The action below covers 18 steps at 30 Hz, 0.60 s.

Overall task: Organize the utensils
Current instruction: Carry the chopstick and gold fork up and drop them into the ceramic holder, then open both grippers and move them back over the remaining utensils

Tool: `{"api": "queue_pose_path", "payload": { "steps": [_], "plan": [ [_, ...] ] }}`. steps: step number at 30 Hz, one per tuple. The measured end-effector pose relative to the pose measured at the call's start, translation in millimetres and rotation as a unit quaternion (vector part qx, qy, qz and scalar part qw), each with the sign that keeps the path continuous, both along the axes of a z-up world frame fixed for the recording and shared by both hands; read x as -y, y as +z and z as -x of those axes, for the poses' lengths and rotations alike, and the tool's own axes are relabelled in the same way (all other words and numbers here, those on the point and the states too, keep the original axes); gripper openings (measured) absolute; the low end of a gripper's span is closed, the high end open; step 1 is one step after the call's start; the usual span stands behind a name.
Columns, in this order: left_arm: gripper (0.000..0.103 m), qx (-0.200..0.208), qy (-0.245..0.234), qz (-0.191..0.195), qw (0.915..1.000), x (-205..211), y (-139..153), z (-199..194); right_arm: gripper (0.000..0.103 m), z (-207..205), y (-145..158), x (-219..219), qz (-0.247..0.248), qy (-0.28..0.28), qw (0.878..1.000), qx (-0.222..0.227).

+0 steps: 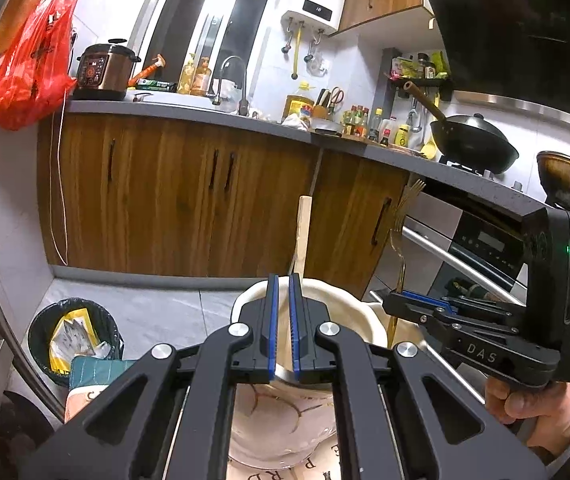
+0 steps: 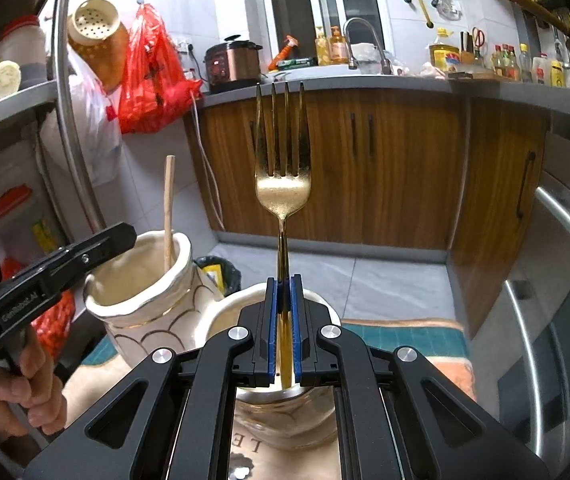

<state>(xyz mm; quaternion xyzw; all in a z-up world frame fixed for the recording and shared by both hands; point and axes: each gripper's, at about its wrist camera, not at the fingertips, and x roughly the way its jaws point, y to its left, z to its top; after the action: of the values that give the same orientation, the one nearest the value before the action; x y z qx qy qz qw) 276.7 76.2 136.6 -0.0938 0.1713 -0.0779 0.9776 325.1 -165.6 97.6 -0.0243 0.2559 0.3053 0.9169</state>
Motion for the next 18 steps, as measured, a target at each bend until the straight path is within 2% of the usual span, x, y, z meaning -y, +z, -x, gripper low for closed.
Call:
{"api": "queue_pose_path", "payload": {
  "steps": [8, 11, 13, 15, 16, 18],
  "plan": [
    [0.004, -0.01, 0.005, -0.019, 0.9998, 3, 0, 0, 0.007, -4, 2, -4, 0.021, -0.006, 1.0, -0.007],
    [0.008, -0.008, 0.009, -0.017, 0.9998, 2, 3, 3, 0.017, -4, 2, -6, 0.025, 0.002, 1.0, -0.01],
    [0.019, -0.006, 0.014, -0.018, 0.9997, 1, 6, 6, 0.019, -3, 2, -6, 0.027, 0.006, 1.0, -0.009],
    [0.054, 0.0, 0.024, -0.016, 0.9996, -1, 10, 14, 0.019, -1, 3, -3, 0.022, 0.005, 1.0, -0.008],
    [0.059, 0.008, 0.028, -0.016, 0.9995, -2, 12, 19, 0.019, 0, 3, -2, 0.021, 0.005, 1.0, -0.007],
    [0.062, 0.015, 0.03, -0.019, 0.9992, -1, 15, 27, 0.019, 5, 6, 2, 0.018, 0.005, 1.0, -0.003]
  ]
}}
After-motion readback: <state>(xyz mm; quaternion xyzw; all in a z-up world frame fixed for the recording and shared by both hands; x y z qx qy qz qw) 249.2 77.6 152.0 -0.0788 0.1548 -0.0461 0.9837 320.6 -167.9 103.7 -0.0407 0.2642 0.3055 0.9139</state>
